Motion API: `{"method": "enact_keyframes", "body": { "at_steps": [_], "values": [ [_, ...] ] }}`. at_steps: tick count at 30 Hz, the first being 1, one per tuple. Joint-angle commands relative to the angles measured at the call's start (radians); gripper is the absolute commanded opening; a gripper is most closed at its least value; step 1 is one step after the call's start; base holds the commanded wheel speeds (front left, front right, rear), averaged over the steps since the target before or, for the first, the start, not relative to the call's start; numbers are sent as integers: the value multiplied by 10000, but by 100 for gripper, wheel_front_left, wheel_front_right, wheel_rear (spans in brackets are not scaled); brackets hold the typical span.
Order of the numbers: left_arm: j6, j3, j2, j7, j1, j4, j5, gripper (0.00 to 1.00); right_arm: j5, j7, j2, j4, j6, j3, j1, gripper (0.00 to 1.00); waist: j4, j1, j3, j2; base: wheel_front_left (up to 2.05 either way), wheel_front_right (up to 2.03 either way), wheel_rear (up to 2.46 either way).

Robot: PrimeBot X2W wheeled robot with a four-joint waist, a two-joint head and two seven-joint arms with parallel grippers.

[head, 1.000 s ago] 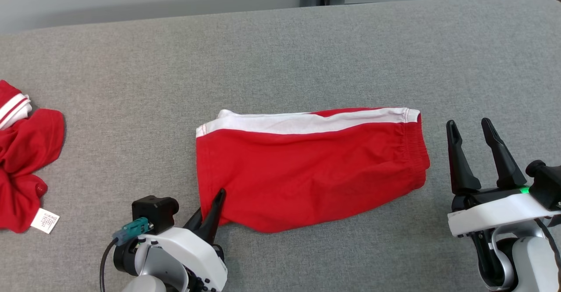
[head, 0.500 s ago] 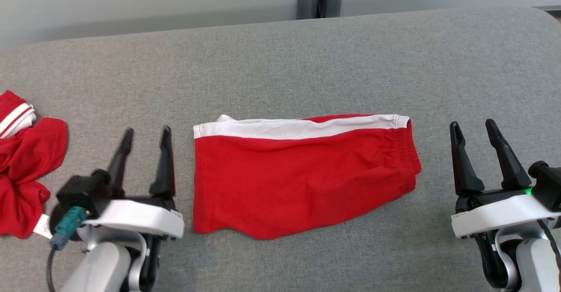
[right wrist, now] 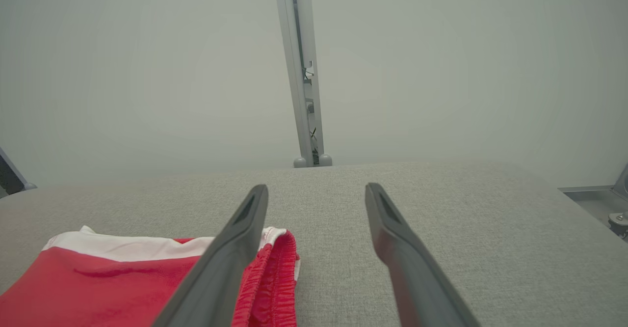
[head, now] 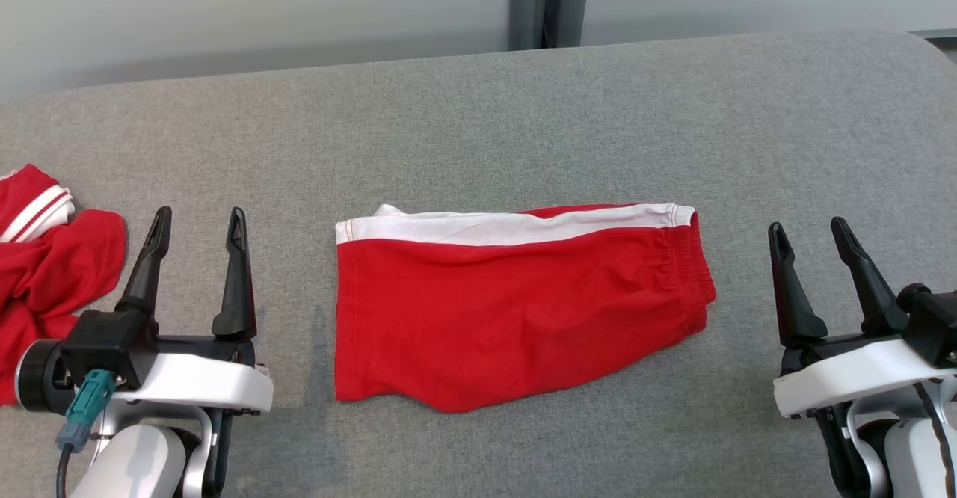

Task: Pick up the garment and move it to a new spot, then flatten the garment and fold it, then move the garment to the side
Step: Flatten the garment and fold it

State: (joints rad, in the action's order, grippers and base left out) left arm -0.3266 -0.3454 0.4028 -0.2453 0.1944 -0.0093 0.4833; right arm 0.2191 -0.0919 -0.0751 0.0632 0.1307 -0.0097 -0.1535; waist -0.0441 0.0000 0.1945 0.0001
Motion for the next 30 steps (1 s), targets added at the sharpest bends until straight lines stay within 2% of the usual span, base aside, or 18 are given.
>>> {"method": "enact_keyframes", "body": {
  "at_steps": [1,11,17,23,30],
  "values": [
    [-36,-15,78,59,11,-32,-58,100,-47,40,-46,-90,2,-43,22,100,19,0,10,-1,0,0,0],
    [-60,-133,69,193,109,-37,-2,100,-161,275,-109,-185,2,-87,-150,100,227,0,42,-1,0,0,0],
    [-64,-204,57,212,241,-84,-57,100,-153,722,-147,-89,2,261,-366,100,379,0,185,-1,0,0,0],
    [-21,-351,-82,222,436,18,-66,100,127,1228,-139,962,2,860,-657,100,565,0,477,-1,0,0,0],
    [159,-557,-237,204,751,306,-68,100,584,1486,-59,2924,2,777,-1111,100,727,0,846,-1,0,0,0]
  ]
}}
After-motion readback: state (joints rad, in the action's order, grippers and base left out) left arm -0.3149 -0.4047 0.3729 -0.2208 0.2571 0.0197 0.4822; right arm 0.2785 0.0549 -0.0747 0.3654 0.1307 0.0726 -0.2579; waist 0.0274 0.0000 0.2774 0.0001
